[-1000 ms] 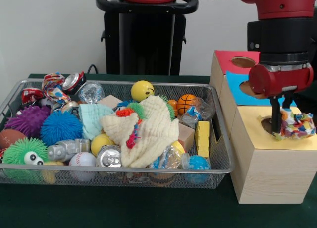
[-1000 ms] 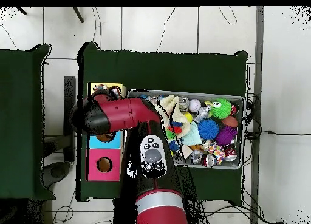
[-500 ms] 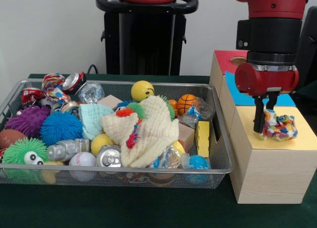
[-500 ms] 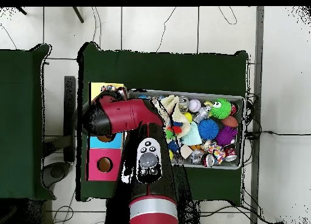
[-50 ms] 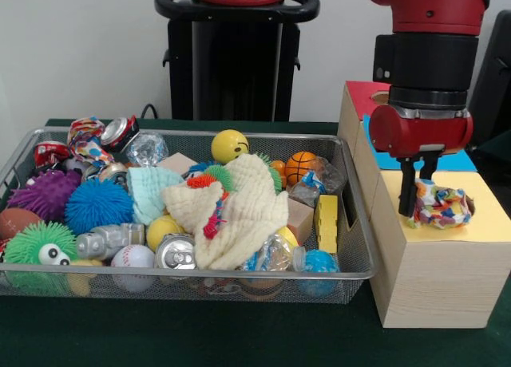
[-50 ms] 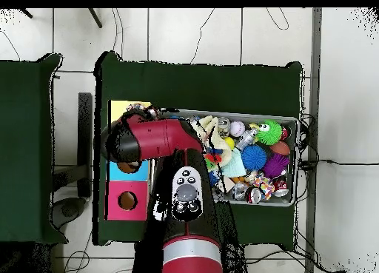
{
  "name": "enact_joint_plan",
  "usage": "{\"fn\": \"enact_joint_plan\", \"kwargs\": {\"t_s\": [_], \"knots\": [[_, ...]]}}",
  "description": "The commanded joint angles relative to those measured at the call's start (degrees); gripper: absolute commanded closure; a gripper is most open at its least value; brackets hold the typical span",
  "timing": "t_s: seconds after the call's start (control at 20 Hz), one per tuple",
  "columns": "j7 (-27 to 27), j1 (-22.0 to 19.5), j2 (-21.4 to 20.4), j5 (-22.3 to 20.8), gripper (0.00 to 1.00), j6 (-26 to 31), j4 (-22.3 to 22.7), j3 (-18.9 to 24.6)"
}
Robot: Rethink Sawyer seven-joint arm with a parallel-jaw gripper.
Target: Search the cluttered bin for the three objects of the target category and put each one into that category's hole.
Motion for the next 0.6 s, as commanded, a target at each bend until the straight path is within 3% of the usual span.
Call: {"fn": "enact_joint_plan", "kwargs": {"t_s": [0.05, 0.6], "knots": [[6.6, -2.6, 5.0, 2.1, 1.00, 12.0, 4.0, 2.9], [6.6, -3.9, 4.1, 6.1, 1.00, 11.5, 7.2, 6.9]]}}
